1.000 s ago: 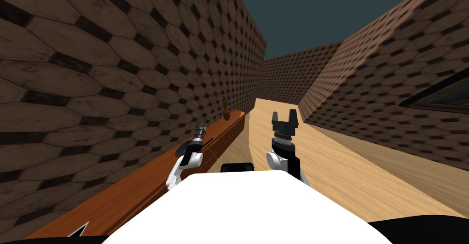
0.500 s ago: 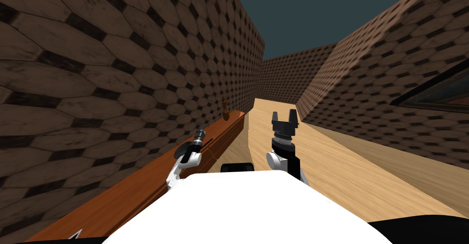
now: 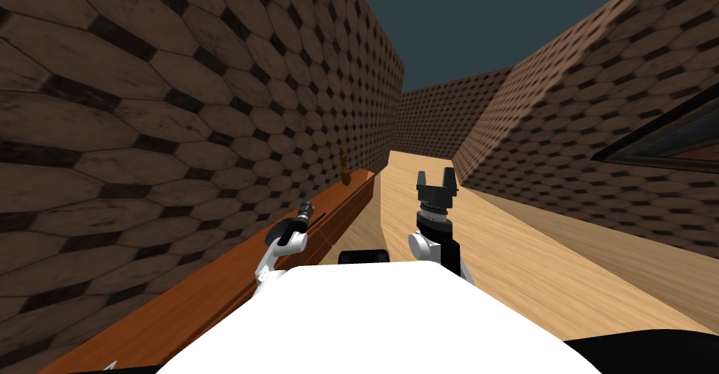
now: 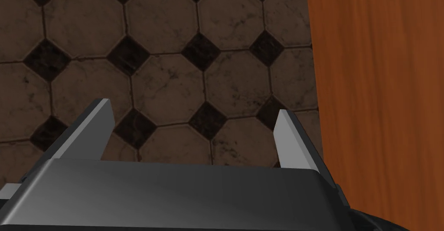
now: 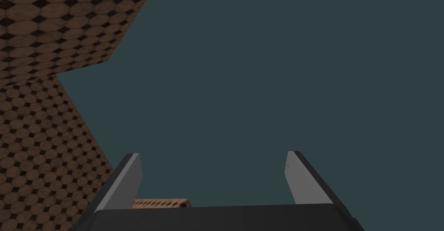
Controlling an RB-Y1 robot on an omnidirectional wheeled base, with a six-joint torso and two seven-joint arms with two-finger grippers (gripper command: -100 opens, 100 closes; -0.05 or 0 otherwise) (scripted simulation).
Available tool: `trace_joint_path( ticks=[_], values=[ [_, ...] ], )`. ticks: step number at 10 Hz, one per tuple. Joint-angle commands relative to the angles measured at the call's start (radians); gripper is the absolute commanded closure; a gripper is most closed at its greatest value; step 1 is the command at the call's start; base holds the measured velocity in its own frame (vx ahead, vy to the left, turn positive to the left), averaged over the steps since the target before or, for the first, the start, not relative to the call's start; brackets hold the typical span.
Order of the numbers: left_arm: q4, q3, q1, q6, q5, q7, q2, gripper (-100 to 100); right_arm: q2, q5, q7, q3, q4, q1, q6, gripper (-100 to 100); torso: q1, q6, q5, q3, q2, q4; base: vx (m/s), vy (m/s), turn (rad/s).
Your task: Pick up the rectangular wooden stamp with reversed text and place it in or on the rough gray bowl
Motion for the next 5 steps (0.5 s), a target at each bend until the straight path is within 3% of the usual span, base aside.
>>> trace_joint_path(
  ticks=[1,2,5],
  values=[
    [0.033,0.005,-0.010,0.029,0.010,0.005,0.006,-100,0.000,0.000,0.000,0.000,0.000,0.000,0.000,0,0.000,0.000,0.000,0.000,0.000,0.000,0.014,0.007,-0.022],
    [0.081,0.016,-0.031,0.067,0.031,0.015,0.021,-100,0.000,0.000,0.000,0.000,0.000,0.000,0.000,0,0.000,0.000,0.000,0.000,0.000,0.000,0.022,0.007,-0.034],
    [0.141,0.026,-0.052,0.130,0.053,0.025,0.035,-100,0.000,0.000,0.000,0.000,0.000,0.000,0.000,0,0.000,0.000,0.000,-0.001,-0.001,0.000,0.026,0.007,-0.021]
  ],
)
